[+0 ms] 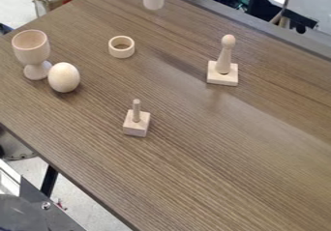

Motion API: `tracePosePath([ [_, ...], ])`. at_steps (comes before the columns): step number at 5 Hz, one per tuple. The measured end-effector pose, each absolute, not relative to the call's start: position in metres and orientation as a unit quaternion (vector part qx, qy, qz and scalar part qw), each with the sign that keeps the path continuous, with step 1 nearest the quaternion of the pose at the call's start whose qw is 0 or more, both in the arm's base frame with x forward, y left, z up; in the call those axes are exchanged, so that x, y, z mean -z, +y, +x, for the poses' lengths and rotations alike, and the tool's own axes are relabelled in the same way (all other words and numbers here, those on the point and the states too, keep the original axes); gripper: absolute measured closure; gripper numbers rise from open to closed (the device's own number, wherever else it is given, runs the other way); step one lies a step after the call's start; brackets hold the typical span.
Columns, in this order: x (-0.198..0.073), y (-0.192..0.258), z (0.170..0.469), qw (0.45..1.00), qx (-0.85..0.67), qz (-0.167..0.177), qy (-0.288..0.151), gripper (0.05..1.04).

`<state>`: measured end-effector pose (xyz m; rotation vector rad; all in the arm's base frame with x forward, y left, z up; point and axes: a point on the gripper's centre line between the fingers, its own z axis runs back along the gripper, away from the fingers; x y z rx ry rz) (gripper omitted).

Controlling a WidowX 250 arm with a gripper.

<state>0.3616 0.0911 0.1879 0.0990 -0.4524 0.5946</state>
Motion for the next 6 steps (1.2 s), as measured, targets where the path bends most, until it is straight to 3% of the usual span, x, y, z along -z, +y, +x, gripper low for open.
tracePosePath([
  [6, -0.121, 0.079, 0.352, 0.94, -0.291, 0.041, -0.173, 0.532],
])
